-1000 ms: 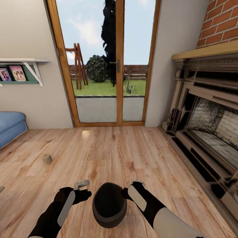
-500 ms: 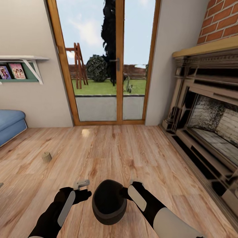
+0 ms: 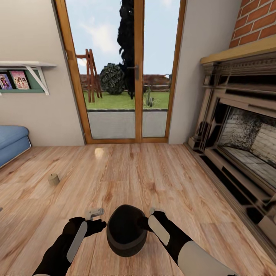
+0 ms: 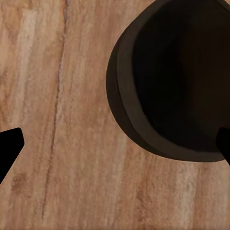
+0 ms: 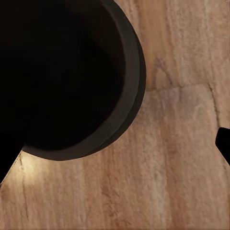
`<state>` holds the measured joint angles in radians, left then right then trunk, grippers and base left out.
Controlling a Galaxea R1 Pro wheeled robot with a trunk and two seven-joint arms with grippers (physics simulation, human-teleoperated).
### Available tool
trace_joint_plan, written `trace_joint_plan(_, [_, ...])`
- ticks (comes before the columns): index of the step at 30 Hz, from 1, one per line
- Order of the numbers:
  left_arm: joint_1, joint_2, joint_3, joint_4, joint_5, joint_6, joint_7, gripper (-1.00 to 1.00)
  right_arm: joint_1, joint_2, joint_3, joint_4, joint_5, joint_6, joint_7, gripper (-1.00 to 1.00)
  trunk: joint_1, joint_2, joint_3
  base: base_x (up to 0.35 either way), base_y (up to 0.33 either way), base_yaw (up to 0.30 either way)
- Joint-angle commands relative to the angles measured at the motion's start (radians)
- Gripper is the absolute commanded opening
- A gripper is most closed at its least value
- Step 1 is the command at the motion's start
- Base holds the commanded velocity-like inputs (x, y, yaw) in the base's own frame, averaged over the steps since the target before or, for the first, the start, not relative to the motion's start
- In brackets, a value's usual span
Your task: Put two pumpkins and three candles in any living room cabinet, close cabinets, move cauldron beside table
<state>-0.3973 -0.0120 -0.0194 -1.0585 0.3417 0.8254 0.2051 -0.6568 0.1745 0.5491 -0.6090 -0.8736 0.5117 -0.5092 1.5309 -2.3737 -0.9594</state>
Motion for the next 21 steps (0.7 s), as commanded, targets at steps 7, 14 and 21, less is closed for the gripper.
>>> trace_joint_plan(7, [0.0,0.004,0.007,0.0,0.001,0.001,-0.007,1.0,-0.001,0.0,0.003,0.004,0.0,-0.026,0.006,1.0,0.027,-0.049,-0.022,0.0,0.0,0.0])
trace_joint_plan(14, [0.0,0.004,0.009,0.0,0.001,0.001,-0.008,1.0,-0.053,0.0,0.006,-0.012,-0.002,0.065,0.008,1.0,0.054,-0.098,-0.044,0.0,0.0,0.0])
trace_joint_plan(21, [0.0,0.003,0.009,-0.004,0.002,0.001,-0.009,1.0,-0.079,0.0,0.007,-0.01,0.002,0.069,0.008,1.0,0.054,-0.098,-0.044,0.0,0.0,0.0])
